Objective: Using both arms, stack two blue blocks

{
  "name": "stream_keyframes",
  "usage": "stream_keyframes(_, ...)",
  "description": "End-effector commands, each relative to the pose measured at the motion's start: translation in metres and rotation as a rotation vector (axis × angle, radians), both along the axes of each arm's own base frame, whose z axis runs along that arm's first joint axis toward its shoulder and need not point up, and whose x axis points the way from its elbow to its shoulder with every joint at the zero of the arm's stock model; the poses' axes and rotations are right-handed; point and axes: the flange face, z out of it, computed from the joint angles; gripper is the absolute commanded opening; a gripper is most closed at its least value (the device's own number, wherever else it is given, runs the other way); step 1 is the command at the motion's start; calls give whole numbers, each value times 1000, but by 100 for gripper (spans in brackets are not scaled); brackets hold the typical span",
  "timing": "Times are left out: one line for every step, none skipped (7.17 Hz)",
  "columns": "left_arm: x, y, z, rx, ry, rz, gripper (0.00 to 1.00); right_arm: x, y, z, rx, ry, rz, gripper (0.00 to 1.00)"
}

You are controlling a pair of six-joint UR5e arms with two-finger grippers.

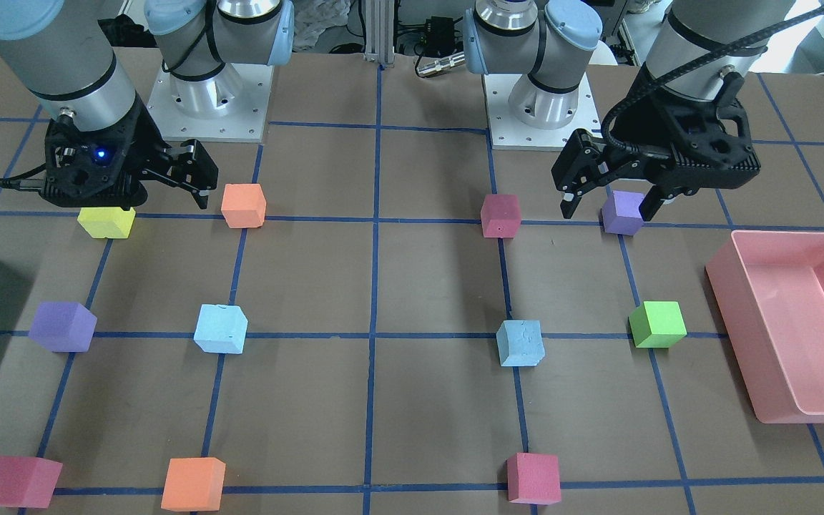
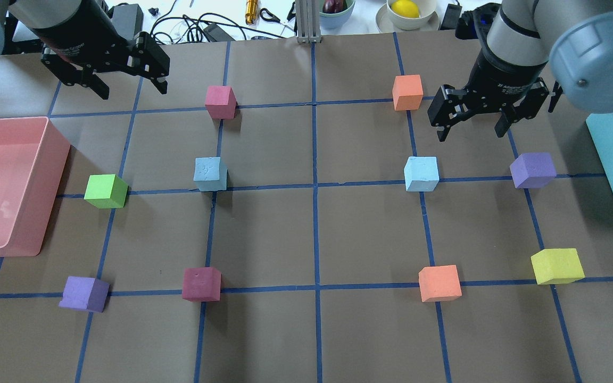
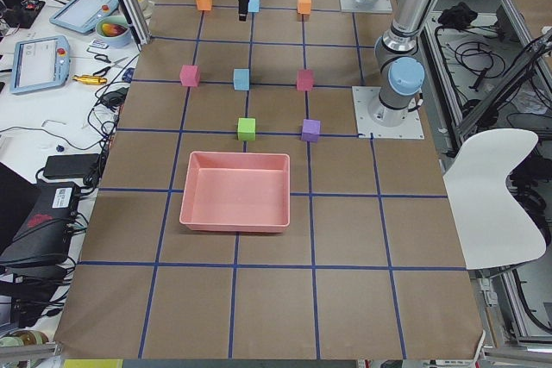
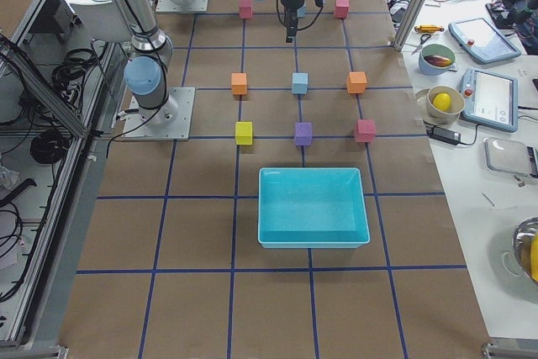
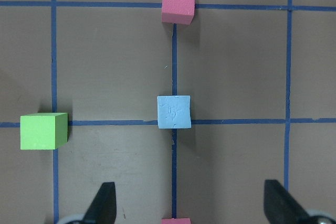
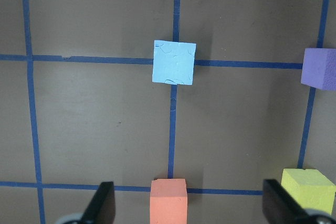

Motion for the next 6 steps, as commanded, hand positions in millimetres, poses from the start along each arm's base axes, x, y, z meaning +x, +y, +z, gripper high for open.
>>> stream_keyframes(0, 1, -1, 2, -4, 2, 100, 0, 0, -1, 2, 0, -2, 100)
stream_keyframes(0, 0, -1, 4, -4, 2, 100, 0, 0, 0, -2, 0, -2, 100)
stream_keyframes(0, 0, -1, 2, -2, 1, 100, 0, 0, 0, -4, 0, 0, 100)
stream_keyframes(0, -1, -2, 4, -2, 1, 100, 0, -1, 0, -4, 0, -2, 100)
stream_keyframes(0, -1, -2, 4, -2, 1, 100, 0, -1, 0, -4, -4, -2, 100)
stream_keyframes(0, -1, -2, 4, -1, 1, 100, 1, 0, -1, -1, -7, 1, 100)
